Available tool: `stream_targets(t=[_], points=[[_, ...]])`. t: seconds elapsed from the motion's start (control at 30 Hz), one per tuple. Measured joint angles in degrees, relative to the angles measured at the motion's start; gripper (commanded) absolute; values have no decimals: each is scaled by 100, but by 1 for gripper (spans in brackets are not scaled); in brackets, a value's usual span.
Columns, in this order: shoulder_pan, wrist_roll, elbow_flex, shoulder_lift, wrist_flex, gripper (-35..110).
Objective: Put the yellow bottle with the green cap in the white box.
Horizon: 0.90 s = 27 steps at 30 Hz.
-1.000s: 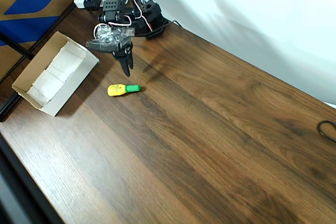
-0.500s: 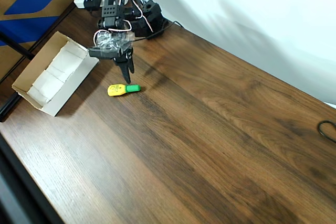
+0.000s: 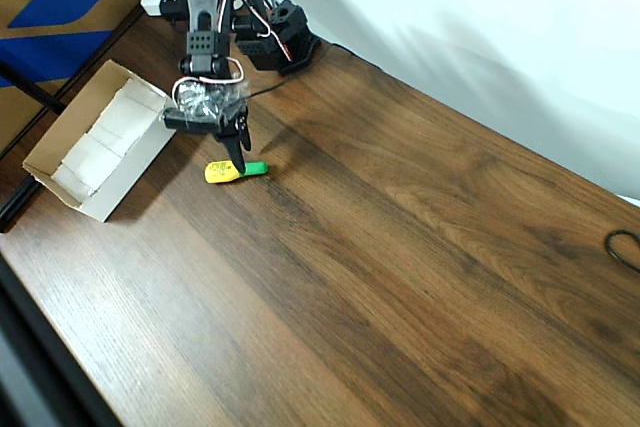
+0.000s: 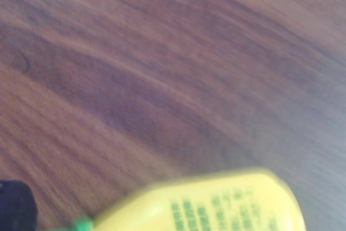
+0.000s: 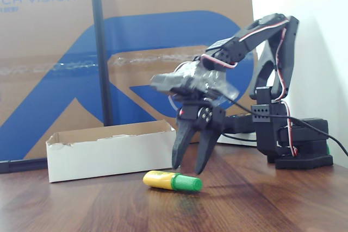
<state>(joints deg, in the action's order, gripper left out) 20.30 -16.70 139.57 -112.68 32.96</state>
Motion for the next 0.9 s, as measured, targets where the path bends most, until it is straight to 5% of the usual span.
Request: stream_targets(t=[0.4,0.63,0.9], points=[[-114,-141,-360,826,-44,24],[-114,-185,-633,1081,97,0],[-211,-237,-703,1099,272,0]])
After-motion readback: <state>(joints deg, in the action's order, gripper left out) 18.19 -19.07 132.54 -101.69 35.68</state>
